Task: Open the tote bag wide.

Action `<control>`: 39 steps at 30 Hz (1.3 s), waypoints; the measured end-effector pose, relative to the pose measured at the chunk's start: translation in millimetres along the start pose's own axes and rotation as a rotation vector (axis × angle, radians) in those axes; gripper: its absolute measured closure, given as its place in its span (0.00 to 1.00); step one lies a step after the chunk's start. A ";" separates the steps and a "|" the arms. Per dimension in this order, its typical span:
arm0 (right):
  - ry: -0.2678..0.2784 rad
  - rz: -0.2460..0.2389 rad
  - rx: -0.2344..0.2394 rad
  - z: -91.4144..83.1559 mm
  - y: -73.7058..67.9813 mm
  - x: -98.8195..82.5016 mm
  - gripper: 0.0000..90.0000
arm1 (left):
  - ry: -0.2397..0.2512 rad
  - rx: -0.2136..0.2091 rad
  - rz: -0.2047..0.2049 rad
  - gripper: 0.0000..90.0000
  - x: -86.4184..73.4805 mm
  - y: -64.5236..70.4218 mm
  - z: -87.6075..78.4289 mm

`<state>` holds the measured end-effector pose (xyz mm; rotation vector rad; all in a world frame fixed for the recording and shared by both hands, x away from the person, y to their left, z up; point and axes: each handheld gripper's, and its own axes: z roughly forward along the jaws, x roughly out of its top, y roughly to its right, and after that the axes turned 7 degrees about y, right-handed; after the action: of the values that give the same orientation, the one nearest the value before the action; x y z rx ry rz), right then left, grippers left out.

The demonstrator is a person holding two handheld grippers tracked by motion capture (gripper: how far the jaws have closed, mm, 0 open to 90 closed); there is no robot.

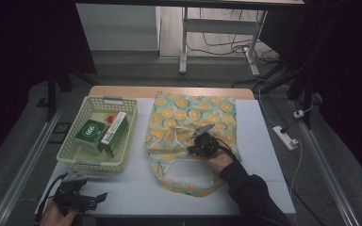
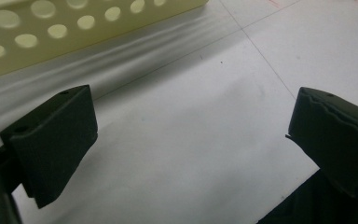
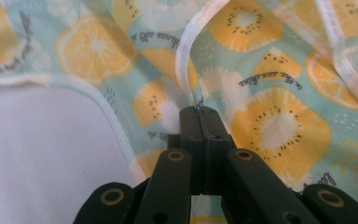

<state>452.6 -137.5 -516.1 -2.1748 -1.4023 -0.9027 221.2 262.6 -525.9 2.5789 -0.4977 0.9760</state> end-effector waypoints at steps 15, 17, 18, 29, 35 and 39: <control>0.179 0.094 0.038 -32.4 -0.1 25.2 1.00 | 0.000 0.001 -0.001 0.02 0.0 0.0 0.0; 0.199 0.103 0.043 -35.7 0.5 28.3 1.00 | 0.000 0.002 -0.002 0.02 0.0 0.1 0.1; 0.209 0.105 0.043 -37.8 0.8 30.3 1.00 | 0.000 0.002 -0.003 0.02 0.0 0.0 0.1; 0.286 0.102 0.029 -56.4 4.9 56.2 1.00 | 0.001 0.000 -0.005 0.02 0.0 -0.3 0.0; 0.304 0.093 0.014 -60.6 6.1 63.8 1.00 | 0.001 0.002 -0.004 0.02 0.0 -0.1 0.1; 0.326 0.095 0.011 -65.3 7.8 68.7 1.00 | 0.001 0.000 -0.006 0.02 0.0 -0.4 0.0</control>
<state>459.8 -137.4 -421.3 -1.9588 -1.1348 -1.1488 221.5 263.0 -526.0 2.5781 -0.4901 0.9754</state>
